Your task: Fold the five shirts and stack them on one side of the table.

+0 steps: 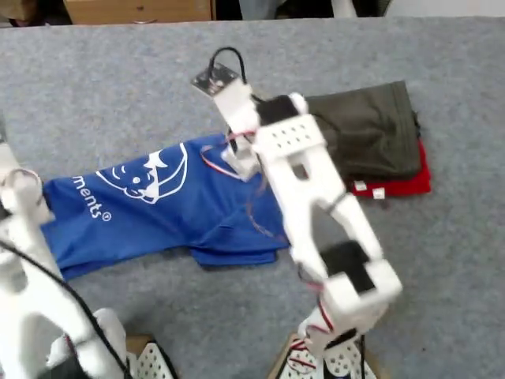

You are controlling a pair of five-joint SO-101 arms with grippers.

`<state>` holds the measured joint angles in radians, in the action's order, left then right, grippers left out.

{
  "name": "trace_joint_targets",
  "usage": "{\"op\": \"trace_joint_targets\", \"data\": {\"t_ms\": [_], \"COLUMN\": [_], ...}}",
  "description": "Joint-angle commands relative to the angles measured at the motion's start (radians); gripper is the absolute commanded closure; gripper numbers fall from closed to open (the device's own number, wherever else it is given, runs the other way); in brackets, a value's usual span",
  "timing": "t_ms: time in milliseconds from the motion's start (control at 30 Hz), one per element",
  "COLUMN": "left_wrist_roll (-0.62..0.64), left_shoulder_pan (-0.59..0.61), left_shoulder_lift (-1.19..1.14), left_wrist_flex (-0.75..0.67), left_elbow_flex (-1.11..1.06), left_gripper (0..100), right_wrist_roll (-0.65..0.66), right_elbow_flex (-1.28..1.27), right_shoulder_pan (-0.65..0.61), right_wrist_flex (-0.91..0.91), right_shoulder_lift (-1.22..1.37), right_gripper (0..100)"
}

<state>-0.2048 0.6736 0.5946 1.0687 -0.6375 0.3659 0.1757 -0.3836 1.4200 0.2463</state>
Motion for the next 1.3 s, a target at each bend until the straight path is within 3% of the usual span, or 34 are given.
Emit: {"op": "trace_joint_targets", "data": {"t_ms": [0, 267, 467, 600, 700, 767, 967, 1100, 1267], "left_wrist_roll": [-0.008, -0.091, -0.117, -0.063, -0.017, 0.026, 0.224, 0.221, 0.112], "left_shoulder_pan": [0.088, 0.38, 0.417, 0.441, 0.475, 0.507, 0.573, 0.529, 0.409], "left_shoulder_lift": [-0.123, -0.388, -0.718, -0.97, -1.137, -1.217, -1.281, -1.304, -1.318], "left_wrist_flex": [-0.114, -0.322, -0.377, -0.368, -0.37, -0.356, -0.144, 0.083, 0.298], "left_elbow_flex": [0.13, 0.196, 0.283, 0.506, 0.725, 0.874, 1.336, 1.503, 1.578], "left_gripper": [97, 85, 79, 83, 96, 95, 96, 93, 92], "right_wrist_roll": [-0.052, -0.057, -0.058, -0.058, -0.058, -0.058, -0.058, -0.058, -0.06], "right_elbow_flex": [0.286, 0.799, 1.04, 1.076, 1.073, 1.073, 1.075, 1.081, 1.106], "right_shoulder_pan": [-0.012, -0.006, -0.012, -0.018, -0.02, -0.021, -0.028, -0.029, -0.028], "right_wrist_flex": [0.06, 0.302, 0.344, 0.342, 0.342, 0.344, 0.344, 0.339, 0.339], "right_shoulder_lift": [0.168, 0.549, 0.707, 0.725, 0.727, 0.725, 0.725, 0.728, 0.723], "right_gripper": [98.5, 98.5, 98.5, 98.5, 98.5, 98.5, 98.5, 98.5, 98.5]}}
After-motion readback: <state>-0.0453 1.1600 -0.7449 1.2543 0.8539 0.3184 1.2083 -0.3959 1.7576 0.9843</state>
